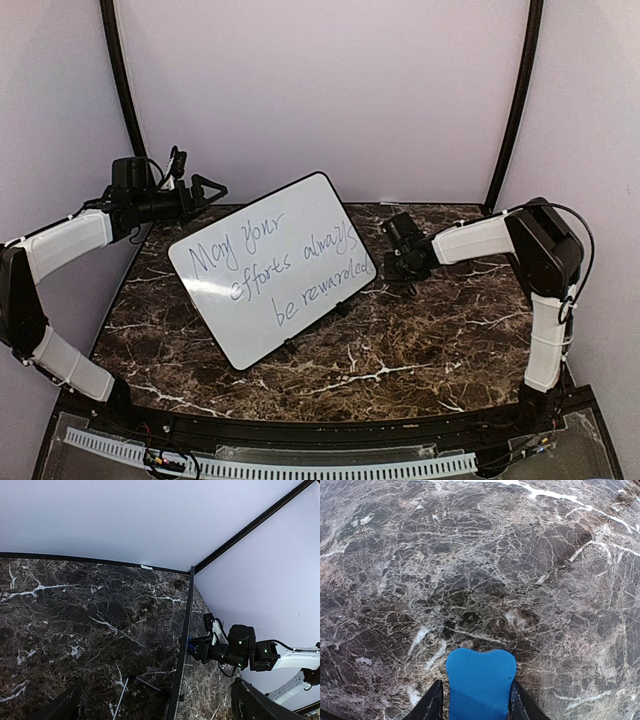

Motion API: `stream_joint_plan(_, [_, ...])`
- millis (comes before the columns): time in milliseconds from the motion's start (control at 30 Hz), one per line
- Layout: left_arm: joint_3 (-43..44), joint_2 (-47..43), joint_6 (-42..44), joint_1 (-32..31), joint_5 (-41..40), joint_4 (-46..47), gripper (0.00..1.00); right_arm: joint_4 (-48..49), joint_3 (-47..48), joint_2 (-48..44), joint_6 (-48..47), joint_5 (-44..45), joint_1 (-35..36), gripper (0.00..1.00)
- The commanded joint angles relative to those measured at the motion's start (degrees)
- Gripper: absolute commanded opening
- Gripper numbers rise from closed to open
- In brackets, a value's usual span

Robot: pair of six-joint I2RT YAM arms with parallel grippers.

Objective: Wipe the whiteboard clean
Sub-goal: Pick up the whiteboard eraser from the center of the board.

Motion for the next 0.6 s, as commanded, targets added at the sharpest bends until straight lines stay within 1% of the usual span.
stream_joint_plan(0, [-0.7, -2.3, 0.2, -0.4, 0.4, 1.2, 0.99, 1.3, 0.1, 1.0, 0.6, 0.4, -0.5, 0.40])
stream_joint_plan(300, [-0.6, -2.4, 0.2, -0.3, 0.4, 1.2, 0.99, 1.2, -0.1, 0.1, 0.5, 0.7, -0.5, 0.28])
stream_joint_plan(433, [-0.7, -2.5, 0.2, -0.3, 0.4, 1.2, 0.99, 1.5, -0.6, -0.9, 0.0, 0.2, -0.5, 0.27])
stream_joint_plan(567, [-0.7, -2.6, 0.2, -0.3, 0.4, 1.1, 0.99, 4.4, -3.4, -5.8, -2.7, -1.7, -0.5, 0.27])
